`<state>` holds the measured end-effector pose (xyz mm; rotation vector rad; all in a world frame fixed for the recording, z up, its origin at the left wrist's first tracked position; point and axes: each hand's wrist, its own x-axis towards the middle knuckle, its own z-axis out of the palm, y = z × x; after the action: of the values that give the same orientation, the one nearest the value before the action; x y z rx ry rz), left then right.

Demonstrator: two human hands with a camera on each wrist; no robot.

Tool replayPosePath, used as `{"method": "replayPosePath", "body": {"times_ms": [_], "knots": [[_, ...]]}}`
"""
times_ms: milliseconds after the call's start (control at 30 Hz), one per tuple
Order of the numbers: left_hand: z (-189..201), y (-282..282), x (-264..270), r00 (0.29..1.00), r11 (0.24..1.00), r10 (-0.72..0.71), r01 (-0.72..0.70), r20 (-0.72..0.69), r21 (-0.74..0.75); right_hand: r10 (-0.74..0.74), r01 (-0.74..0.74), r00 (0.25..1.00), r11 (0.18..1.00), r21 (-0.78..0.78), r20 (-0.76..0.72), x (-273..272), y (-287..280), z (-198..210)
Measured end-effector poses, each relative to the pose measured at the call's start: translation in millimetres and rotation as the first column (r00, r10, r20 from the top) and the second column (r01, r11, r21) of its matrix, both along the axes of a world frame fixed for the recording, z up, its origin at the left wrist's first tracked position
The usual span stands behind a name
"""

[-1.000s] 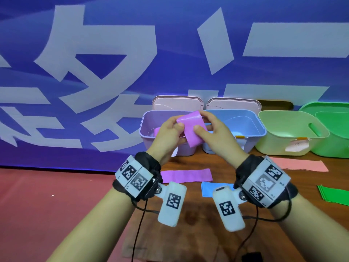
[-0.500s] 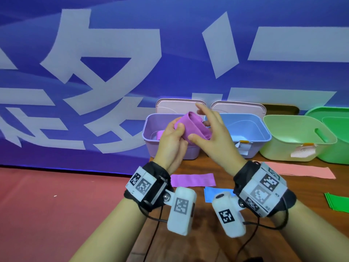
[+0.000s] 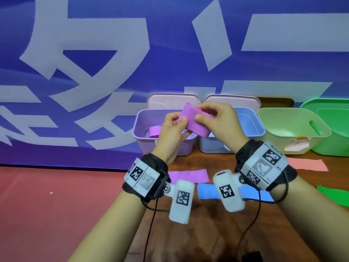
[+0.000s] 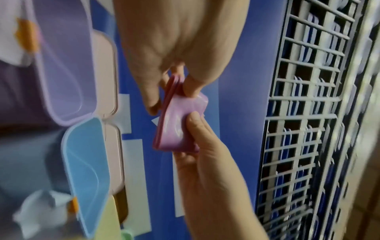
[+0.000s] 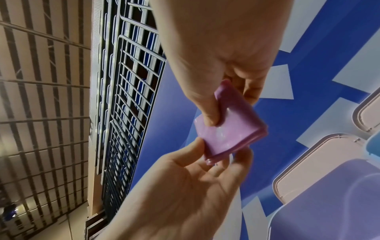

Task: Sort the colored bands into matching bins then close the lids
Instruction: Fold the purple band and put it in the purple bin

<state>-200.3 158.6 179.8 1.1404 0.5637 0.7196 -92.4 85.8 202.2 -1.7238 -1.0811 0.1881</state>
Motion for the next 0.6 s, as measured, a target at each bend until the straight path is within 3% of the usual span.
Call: {"method": "replayPosePath", "body": {"times_ms": [133,200,433,600], "knots": [[2,8,17,0.975,0.955,0.046,0.020,-0.215,0.295,-0.011,0.011,1.000,0.998,-0.066,0.007,23,3,0],[0,12,26,0.962,0.931,0.065,0.037,-0.264,0.364,-0.011,0.012,1.000,0.996,-0.091,0.009,34,4,-2],[-4,22,57,0.950,0.949,0.120,-0.024,-0.288,0.315,0.064,-0.064,0.998,0.997,-0.053,-0.005,62,11,-11],[-4,25,67,0.931,0.940,0.063,0.066,-0.360,0.335,0.055,-0.075,0.977,0.993,-0.089,-0.205,86,25,-19]]}}
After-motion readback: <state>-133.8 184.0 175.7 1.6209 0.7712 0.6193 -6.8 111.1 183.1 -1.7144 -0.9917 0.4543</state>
